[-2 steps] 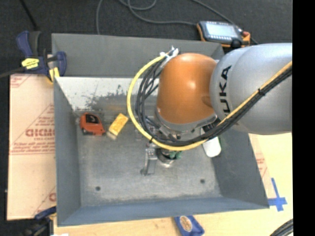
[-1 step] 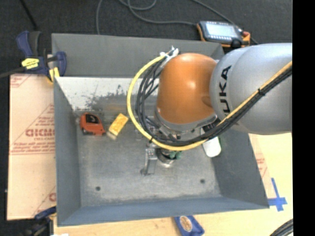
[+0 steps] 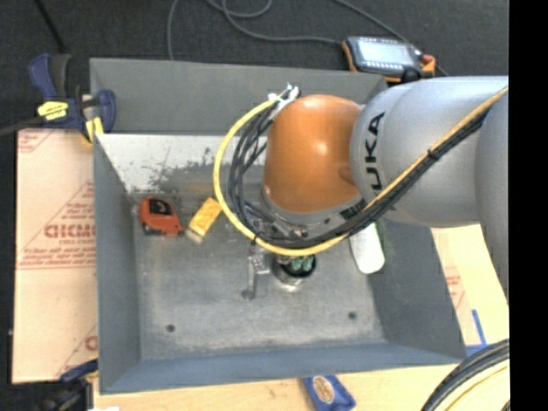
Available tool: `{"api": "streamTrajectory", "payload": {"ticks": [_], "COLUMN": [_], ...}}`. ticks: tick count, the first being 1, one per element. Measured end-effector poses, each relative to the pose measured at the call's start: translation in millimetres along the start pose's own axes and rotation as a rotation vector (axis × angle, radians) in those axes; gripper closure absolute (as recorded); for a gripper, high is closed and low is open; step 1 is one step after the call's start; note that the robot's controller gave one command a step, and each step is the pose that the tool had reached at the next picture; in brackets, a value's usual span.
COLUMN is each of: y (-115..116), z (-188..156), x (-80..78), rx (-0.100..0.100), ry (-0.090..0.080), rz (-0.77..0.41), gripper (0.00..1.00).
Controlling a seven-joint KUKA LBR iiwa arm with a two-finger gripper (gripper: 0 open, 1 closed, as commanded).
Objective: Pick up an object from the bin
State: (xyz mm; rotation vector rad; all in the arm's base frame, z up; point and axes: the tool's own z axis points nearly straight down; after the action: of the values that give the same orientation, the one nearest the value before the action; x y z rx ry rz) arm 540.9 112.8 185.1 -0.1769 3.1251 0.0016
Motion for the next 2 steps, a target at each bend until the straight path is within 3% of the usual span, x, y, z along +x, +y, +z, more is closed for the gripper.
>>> {"api": "streamTrajectory", "payload": {"ticks": [1,2], "y": [-5.5,-8.0], "z": [30.5,46.9], "x": [-5.5,-18.0], "rx": [0.000,0.001], "ry": [0.013,0.008], "rz": [-0.049,0.235], "gripper": [0.00,0.00]}}
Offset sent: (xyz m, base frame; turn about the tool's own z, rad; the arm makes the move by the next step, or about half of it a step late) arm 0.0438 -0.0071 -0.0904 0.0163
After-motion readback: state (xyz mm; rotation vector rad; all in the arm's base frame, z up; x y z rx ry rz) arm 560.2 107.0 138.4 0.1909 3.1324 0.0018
